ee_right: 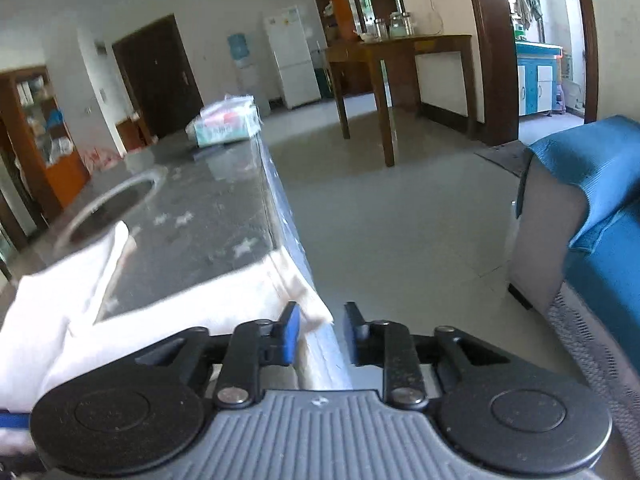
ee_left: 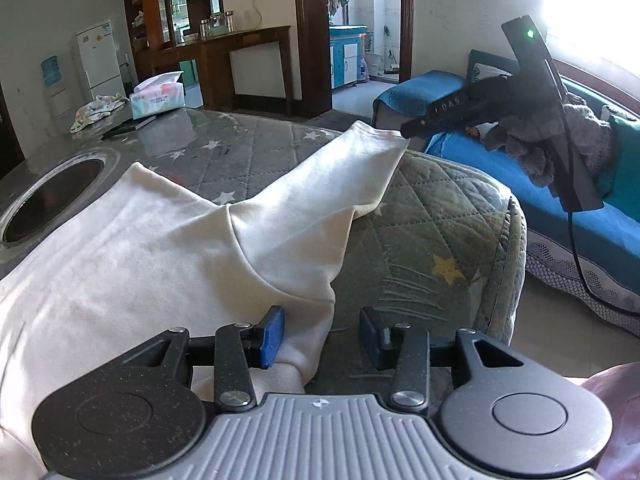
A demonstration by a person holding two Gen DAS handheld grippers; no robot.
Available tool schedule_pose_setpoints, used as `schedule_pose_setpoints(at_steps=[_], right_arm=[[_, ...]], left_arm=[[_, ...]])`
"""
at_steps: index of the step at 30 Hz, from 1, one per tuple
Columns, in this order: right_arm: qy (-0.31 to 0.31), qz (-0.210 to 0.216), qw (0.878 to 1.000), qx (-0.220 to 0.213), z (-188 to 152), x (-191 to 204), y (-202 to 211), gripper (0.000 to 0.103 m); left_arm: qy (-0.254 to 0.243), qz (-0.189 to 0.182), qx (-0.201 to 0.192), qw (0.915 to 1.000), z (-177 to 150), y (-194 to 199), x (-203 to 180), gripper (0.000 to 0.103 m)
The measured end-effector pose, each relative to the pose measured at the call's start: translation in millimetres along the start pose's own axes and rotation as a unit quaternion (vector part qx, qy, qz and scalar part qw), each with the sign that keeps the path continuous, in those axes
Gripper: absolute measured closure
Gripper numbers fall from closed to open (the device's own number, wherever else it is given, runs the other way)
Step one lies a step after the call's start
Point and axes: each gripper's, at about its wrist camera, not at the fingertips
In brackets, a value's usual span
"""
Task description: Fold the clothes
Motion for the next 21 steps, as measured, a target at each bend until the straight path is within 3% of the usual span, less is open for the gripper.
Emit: schedule_pose_setpoints(at_steps=[2,4,6,9,16,21], right_arm=[[-0.006,0.008,1.0,0.011,2.7,-1.5,-4.1,0.06],[0.003,0.003,1.0,0.018,1.0,-1.3,-11.0,0.064],[0.011,0.0,1.0,0.017,0.2,-0.1,-14.0,0.081],[0.026,-0.012,1.0,0.0,3.9,6.8,-10.2,0.096],[0.059,0.01,0.997,-0.056,34.4,33.8,14.5,0.098],[0.121,0.046,0.987,-0.09,64.6,81.5,34.2,0.098]], left_arm=[[0.002,0.0,-0.004,1.0,1.5,1.8,0.8,0.057],[0.005,0.001,-0.007,1.0,3.2,3.3,1.4,0.056],[0.007,0.002,-0.008,0.9999,4.2,3.4,1.9,0.055],[0.006,0.003,-0.008,0.9999,5.1,1.5,2.3,0.053],[0.015,-0.017,-0.017,0.9996,7.3,-4.5,0.1,0.049],[0.006,-0.028,-0.025,0.9993,4.4,-5.6,-6.5,0.045]])
Point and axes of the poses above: each gripper's, at about its wrist camera, not at the fingertips, and y roughly against the way its jaws point, x to its left, z to its top, and after that the axes turned 7 degrees about x, right-handed
